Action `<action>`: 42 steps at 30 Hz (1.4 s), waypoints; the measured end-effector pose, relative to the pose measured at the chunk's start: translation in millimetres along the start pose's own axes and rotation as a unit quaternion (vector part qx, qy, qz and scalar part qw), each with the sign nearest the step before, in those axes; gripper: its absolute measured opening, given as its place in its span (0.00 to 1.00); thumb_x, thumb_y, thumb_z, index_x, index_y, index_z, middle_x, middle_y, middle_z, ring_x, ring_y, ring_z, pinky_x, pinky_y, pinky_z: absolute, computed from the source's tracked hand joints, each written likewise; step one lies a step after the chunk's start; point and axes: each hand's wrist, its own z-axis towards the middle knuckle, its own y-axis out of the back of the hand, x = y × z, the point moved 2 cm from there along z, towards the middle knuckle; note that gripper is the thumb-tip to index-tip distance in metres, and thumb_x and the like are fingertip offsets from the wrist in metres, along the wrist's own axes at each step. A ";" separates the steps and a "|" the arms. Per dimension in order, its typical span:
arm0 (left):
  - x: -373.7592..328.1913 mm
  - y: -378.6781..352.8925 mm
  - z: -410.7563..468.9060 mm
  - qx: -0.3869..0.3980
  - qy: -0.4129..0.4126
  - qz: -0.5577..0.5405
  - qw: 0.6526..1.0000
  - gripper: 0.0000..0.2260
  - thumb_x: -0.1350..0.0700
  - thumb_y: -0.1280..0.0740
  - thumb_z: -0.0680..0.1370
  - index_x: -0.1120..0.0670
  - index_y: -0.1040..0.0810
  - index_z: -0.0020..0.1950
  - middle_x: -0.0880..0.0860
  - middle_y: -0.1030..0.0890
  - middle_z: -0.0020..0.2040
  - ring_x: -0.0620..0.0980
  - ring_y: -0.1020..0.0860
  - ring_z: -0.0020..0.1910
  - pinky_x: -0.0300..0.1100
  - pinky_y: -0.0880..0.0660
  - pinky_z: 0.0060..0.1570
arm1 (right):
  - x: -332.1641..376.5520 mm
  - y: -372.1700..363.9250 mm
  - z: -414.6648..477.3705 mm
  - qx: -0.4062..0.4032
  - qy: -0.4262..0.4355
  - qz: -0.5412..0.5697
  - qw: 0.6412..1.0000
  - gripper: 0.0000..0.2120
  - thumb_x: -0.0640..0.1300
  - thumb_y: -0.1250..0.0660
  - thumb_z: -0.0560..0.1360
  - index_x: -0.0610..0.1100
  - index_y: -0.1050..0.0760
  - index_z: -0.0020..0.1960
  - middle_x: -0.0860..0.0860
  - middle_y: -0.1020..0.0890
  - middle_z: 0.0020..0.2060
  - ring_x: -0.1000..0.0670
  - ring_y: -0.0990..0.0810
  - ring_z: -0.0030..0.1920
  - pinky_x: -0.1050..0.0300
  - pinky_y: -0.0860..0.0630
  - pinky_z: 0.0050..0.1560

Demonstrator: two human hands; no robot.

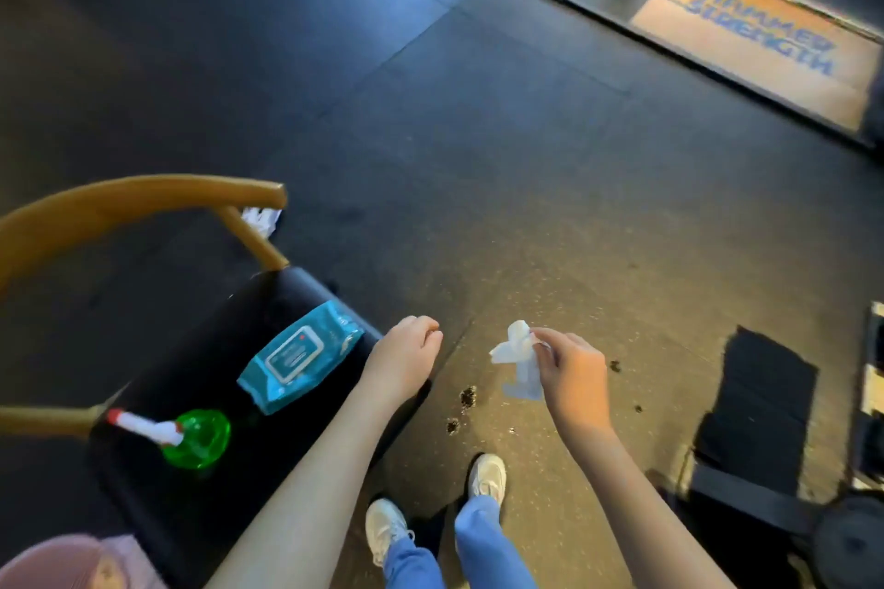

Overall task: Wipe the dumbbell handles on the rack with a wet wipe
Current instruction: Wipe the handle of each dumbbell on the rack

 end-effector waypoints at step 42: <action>-717.7 -384.8 250.3 0.380 -0.540 0.421 0.622 0.16 0.52 0.46 0.83 0.57 0.25 0.63 0.56 0.25 0.60 0.56 0.26 0.58 0.51 0.29 0.58 | -405.1 433.0 158.7 -0.423 -0.578 -0.066 0.695 0.08 0.38 0.33 0.75 0.42 0.19 0.53 0.45 0.17 0.44 0.44 0.20 0.44 0.59 0.33 0.38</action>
